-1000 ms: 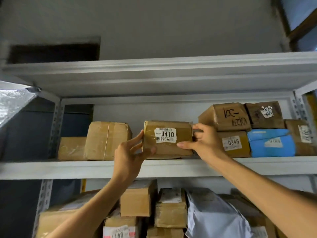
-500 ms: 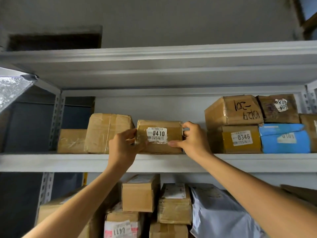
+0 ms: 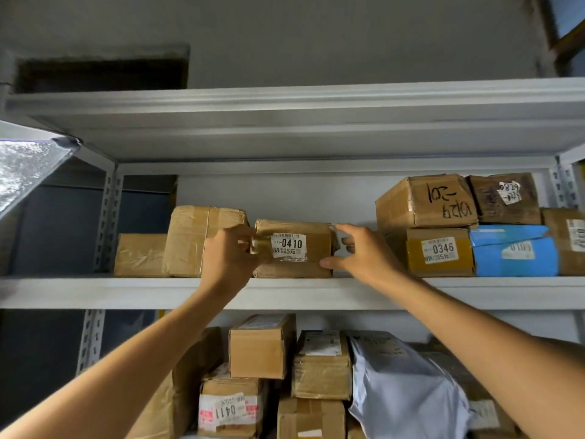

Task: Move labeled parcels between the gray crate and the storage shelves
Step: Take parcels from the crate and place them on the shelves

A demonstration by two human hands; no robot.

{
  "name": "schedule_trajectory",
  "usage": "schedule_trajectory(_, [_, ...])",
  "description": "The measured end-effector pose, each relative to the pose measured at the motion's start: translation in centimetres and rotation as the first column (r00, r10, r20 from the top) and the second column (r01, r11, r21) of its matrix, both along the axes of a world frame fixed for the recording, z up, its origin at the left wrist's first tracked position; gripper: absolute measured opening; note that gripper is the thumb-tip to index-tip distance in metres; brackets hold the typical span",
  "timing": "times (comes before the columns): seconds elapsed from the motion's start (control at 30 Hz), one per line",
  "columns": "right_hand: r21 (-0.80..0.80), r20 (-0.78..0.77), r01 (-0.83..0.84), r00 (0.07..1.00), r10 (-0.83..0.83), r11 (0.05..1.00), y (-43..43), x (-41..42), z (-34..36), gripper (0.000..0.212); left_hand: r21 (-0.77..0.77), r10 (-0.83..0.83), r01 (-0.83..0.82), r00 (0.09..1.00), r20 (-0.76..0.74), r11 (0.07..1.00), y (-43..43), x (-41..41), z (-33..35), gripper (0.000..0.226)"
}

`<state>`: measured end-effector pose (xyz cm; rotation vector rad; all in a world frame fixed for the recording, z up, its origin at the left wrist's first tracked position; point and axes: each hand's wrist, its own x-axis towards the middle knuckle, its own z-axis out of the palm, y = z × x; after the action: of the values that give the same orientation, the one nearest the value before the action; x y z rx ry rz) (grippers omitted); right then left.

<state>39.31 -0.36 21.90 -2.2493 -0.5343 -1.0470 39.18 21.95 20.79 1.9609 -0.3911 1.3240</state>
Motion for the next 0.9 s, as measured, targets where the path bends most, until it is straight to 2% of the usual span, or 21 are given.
schedule_trajectory(0.13, [-0.194,0.037,0.153,0.988,-0.148,0.969,-4.0,-3.1,1.2,0.086,0.169,0.097,-0.113,0.99,0.097,0.979,-0.2,-1.3,1.5,0.044])
schedule_trajectory(0.23, [-0.388,0.06,0.323,0.944,-0.326,0.863,-6.8,-5.3,1.9,0.08,0.32,0.129,-0.159,0.985,0.111,0.934,-2.3,-2.3,2.1,0.048])
schedule_trajectory(0.3, [-0.472,0.069,0.397,0.907,-0.415,0.788,-8.6,-6.4,2.1,0.068,0.412,0.136,-0.16,0.987,0.087,0.897,-4.3,-2.9,2.4,0.052])
schedule_trajectory(0.4, [-0.504,0.032,0.416,0.885,-0.464,0.757,-11.1,-7.5,2.1,0.054,0.505,0.17,-0.185,0.982,0.076,0.843,-7.1,-3.1,3.0,0.05])
schedule_trajectory(0.53, [-0.538,-0.012,0.446,0.844,-0.536,0.715,-14.0,-8.6,1.9,0.058,0.584,0.211,-0.206,0.976,0.06,0.785,-10.4,-3.1,3.7,0.056])
schedule_trajectory(0.67, [-0.546,-0.008,0.505,0.795,-0.606,0.669,-16.0,-9.9,2.0,0.065,0.609,0.188,-0.177,0.981,0.047,0.773,-12.6,-2.6,4.0,0.055])
schedule_trajectory(0.8, [-0.586,0.087,0.588,0.729,-0.679,0.557,-16.9,-11.2,2.9,0.06,0.642,0.167,-0.154,0.985,0.041,0.751,-14.3,-2.0,4.2,0.057])
schedule_trajectory(0.9, [-0.575,0.168,0.631,0.714,-0.68,0.521,-17.6,-10.8,4.4,0.054,0.618,0.172,-0.154,0.985,0.031,0.771,-15.4,-1.9,4.5,0.06])
